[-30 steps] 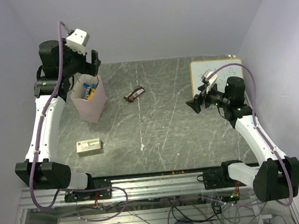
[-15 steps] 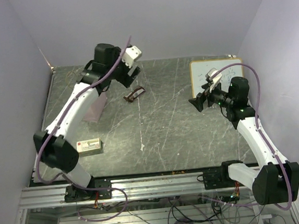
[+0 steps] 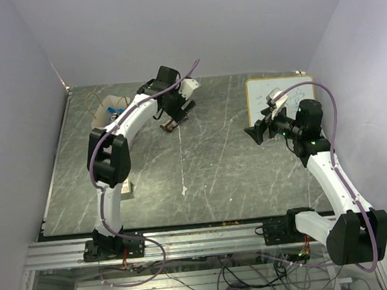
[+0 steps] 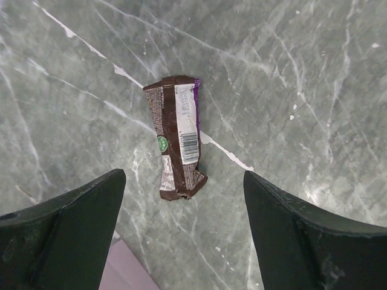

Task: Place the snacks into the paper bag
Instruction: Pick up the snack from the center of the board.

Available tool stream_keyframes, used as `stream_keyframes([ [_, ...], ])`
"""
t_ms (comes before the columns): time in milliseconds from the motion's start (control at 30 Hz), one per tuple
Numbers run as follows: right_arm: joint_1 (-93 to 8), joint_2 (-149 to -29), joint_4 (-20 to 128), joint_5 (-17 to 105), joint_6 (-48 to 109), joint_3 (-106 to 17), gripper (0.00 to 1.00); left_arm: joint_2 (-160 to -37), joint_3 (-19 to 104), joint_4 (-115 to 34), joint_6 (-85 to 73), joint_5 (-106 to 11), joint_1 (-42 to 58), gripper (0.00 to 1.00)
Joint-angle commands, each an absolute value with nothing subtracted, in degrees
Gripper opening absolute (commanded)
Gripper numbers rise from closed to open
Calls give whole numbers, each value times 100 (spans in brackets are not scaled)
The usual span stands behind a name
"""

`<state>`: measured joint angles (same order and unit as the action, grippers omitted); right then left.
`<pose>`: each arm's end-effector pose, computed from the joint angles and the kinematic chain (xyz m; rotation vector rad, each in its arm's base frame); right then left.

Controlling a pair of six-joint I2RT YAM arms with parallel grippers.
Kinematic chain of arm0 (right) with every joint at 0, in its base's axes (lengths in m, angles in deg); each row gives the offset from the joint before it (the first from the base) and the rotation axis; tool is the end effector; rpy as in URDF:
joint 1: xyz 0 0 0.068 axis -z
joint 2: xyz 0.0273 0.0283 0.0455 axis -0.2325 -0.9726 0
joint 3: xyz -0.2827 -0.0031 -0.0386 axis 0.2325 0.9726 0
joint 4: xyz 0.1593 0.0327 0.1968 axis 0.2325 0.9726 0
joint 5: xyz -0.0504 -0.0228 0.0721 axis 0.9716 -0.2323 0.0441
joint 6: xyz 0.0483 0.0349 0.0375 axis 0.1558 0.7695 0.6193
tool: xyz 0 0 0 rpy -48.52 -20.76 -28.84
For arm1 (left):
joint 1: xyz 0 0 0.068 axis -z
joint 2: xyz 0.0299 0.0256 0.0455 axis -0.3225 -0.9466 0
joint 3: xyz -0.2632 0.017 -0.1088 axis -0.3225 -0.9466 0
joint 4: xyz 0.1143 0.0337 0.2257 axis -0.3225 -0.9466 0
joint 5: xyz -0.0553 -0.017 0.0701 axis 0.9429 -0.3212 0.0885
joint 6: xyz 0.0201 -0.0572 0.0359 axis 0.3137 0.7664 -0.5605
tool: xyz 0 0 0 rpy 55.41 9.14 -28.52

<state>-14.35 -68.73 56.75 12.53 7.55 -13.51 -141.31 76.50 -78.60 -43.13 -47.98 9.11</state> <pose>0.2415 0.0402 0.3068 -0.7140 1.7146 0.4670 0.4236 -0.2334 0.2676 1.1475 2.1213 -0.1799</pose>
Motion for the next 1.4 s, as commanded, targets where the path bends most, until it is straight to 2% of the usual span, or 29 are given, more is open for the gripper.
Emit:
stream_keyframes([
  [0,-1388,-6826,5598,1265,732,-1452,100,-14647,8111,-8151,-4294,-4933,937,89],
  [233,-1388,-6894,5637,1223,692,-1456,100,-15311,8359,-8208,-4414,-5162,907,86],
  [533,-1388,-6958,5656,1197,674,-1461,100,-15512,8160,-8063,-4371,-5113,770,84],
  [700,-1388,-6960,5647,1147,665,-1439,100,-15565,8071,-8127,-4353,-4995,687,76],
  [933,-1388,-6979,5630,1115,673,-1430,100,-15586,7964,-8229,-4305,-4830,567,72],
  [1367,-1388,-6958,5610,1101,669,-1398,100,-15718,8113,-8506,-4330,-4670,536,57],
])
